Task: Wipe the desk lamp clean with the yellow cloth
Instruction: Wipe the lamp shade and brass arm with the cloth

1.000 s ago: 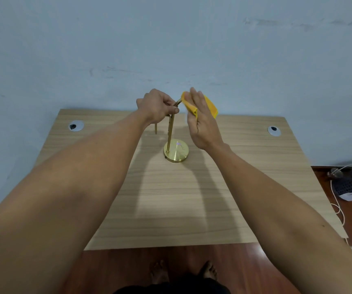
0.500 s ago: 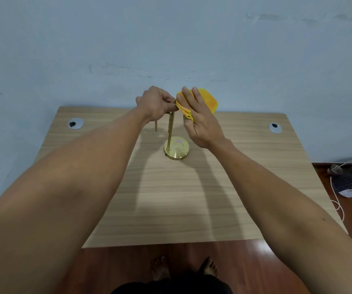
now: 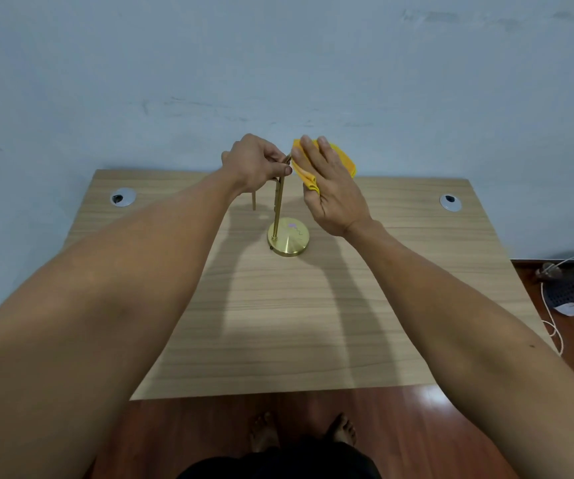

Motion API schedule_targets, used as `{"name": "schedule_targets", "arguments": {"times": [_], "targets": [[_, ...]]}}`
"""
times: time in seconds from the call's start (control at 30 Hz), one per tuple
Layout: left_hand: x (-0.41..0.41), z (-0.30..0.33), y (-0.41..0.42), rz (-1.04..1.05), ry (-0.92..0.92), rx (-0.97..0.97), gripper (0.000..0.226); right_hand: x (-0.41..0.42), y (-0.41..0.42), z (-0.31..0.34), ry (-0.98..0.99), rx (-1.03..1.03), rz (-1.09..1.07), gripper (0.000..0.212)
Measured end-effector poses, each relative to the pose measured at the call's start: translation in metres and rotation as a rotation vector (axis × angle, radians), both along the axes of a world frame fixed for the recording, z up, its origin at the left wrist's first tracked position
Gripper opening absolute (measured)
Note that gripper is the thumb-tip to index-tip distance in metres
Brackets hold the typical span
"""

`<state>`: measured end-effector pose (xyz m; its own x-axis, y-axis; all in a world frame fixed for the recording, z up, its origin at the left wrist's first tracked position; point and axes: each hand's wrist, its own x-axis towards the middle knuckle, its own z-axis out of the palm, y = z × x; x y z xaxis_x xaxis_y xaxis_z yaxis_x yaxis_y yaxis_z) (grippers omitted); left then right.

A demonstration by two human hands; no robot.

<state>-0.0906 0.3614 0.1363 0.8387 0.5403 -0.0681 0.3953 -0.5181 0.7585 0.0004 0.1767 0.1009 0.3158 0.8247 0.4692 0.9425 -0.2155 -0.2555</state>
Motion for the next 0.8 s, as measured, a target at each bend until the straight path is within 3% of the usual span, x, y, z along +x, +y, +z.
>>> {"name": "schedule_targets", "arguments": {"times": [0.13,0.27,0.37,0.5,0.6,0.73,0.8], "targets": [[0.000,0.000,0.000,-0.003,-0.003,0.001,0.011,0.001,0.001,0.005,0.094,-0.012,-0.183,0.062],[0.001,0.000,0.001,-0.027,0.002,0.002,0.015,0.002,-0.003,-0.003,-0.071,-0.072,-0.043,0.064],[0.003,0.000,0.001,-0.012,0.005,-0.001,0.015,0.000,0.001,0.001,0.129,-0.010,-0.266,0.063],[0.003,-0.001,0.002,-0.015,0.001,0.003,0.012,0.002,-0.001,-0.005,-0.053,-0.077,-0.040,0.065],[0.003,-0.002,0.001,-0.003,0.002,0.001,0.012,-0.001,0.004,-0.001,0.148,-0.001,-0.224,0.064],[0.001,-0.002,0.000,-0.009,-0.009,0.015,0.017,-0.003,0.003,-0.006,0.001,-0.057,-0.015,0.066],[0.001,0.000,-0.002,0.003,-0.010,0.013,0.011,-0.004,0.003,-0.005,0.127,0.005,-0.111,0.064]]}}
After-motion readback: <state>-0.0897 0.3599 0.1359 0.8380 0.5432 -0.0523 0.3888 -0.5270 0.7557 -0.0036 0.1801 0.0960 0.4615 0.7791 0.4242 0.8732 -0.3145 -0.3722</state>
